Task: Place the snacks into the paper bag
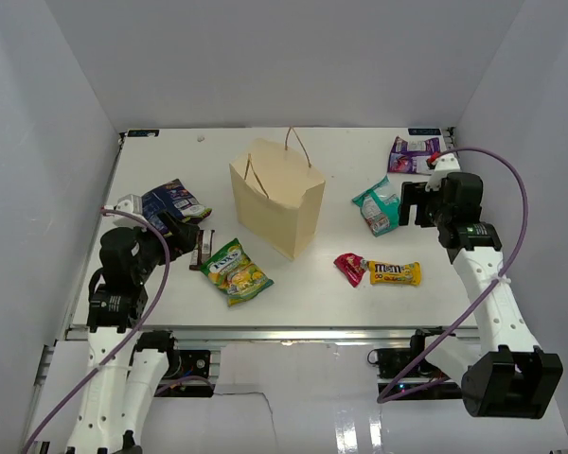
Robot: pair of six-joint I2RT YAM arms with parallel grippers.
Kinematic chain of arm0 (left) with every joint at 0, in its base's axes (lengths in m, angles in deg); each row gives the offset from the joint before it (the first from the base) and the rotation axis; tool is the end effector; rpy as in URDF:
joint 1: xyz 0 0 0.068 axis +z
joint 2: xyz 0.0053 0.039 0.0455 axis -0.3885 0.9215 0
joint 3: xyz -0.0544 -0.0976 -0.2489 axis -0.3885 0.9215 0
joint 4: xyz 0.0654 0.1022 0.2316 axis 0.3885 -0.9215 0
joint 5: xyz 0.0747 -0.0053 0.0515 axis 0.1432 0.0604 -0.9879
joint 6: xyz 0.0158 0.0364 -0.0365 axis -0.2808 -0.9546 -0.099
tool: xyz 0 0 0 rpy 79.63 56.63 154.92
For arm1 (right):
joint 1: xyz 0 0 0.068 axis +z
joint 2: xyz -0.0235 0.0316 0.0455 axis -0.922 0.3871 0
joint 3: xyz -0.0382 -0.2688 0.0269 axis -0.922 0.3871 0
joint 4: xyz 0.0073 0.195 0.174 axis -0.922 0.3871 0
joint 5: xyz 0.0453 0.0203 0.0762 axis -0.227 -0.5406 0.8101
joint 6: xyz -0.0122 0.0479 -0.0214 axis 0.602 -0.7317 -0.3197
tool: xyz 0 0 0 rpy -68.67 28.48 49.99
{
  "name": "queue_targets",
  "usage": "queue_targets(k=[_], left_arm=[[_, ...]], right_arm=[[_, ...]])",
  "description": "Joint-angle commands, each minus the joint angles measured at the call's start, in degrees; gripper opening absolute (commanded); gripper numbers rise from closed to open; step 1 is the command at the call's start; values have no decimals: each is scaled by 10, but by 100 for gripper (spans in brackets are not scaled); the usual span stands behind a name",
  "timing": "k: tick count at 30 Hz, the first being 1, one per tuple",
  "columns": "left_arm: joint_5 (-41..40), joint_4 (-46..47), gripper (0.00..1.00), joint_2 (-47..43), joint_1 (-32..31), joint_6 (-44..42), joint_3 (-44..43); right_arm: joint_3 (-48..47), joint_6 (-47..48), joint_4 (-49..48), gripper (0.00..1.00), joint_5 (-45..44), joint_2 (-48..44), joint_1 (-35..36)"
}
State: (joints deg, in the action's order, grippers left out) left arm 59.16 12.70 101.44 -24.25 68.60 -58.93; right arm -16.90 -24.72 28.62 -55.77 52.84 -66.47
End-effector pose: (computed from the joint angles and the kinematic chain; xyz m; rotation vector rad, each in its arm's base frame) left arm 0.1255 -0.0085 0.3134 -0.3632 1.9291 -0.4960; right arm 0.2290 0.0036 0.3202 -0.0954 2.0687 -0.0113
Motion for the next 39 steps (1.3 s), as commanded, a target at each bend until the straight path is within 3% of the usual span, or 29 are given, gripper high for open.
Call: queue_targets(k=[1, 4, 6, 10, 13, 27, 30, 33, 34, 39], left_arm=[[21, -43, 98, 31, 1, 18, -8], [1, -65, 98, 80, 1, 36, -9], [-24, -83, 98, 130, 1, 46, -12], [-65, -108, 92, 236, 1, 52, -37], [-76, -97, 89, 326, 1, 45, -55], [-114, 10, 84, 589, -48, -15, -127], [-124, 14, 75, 625, -52, -23, -136], [-132, 15, 59, 629, -54, -26, -135], [-132, 15, 51, 623, -54, -26, -132], [-132, 14, 33, 545, -55, -21, -114]], right_arm=[[-34, -14, 0, 90, 49, 19, -1], [-51, 85, 29, 90, 174, 24, -1], [-65, 229, 66, 90, 312, 31, 1], [-64, 347, 145, 90, 382, 39, 6], [-38, 362, 135, 90, 393, 42, 6], [-12, 379, 125, 90, 414, 81, 5], [-6, 380, 126, 90, 413, 80, 5], [-3, 380, 127, 90, 409, 79, 5], [-3, 380, 127, 90, 408, 79, 5], [-4, 380, 127, 90, 406, 82, 5]])
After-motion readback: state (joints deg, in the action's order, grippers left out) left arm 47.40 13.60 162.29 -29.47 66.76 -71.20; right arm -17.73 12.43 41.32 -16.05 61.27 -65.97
